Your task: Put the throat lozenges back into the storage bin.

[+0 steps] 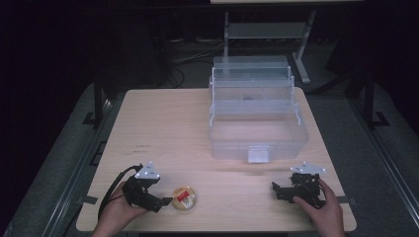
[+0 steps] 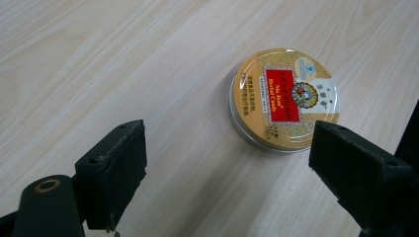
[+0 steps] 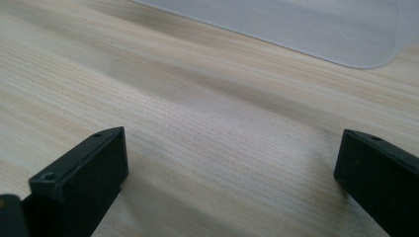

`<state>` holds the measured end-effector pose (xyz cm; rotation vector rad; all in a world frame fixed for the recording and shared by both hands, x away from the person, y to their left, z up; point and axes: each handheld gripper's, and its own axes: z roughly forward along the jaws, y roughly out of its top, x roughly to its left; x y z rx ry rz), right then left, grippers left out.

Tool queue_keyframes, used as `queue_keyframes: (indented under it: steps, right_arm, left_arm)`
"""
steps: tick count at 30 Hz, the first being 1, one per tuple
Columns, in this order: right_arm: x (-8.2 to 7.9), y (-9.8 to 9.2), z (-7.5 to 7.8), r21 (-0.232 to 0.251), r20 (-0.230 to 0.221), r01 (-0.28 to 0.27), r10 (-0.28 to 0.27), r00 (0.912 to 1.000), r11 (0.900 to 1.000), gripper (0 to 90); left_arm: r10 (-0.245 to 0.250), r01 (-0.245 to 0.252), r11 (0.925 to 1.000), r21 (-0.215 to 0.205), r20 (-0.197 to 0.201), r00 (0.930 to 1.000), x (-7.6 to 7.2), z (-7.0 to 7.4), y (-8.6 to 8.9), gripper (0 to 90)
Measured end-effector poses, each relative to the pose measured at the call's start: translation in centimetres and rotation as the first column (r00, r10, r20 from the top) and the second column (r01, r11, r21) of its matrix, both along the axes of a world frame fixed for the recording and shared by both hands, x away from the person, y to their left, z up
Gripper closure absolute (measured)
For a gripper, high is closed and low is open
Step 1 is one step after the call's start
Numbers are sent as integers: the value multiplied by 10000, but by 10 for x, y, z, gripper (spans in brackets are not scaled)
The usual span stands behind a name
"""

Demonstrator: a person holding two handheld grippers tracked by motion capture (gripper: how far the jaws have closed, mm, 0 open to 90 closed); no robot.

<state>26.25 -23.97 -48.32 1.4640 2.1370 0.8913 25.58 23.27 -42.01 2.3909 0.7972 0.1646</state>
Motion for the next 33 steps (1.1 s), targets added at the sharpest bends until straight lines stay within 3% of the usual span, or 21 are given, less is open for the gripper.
queue_keyframes:
  steps: [18,33]
  right_arm:
    - [0,0,0,-2,1,-2,2,10000,10000,0]
    - [0,0,0,0,0,-2,2,10000,10000,0]
  left_arm:
    - [-544,544,9985,1,-85,9985,1,1,-22,140]
    - [-1118,1127,9933,254,-331,9932,5,0,-44,140]
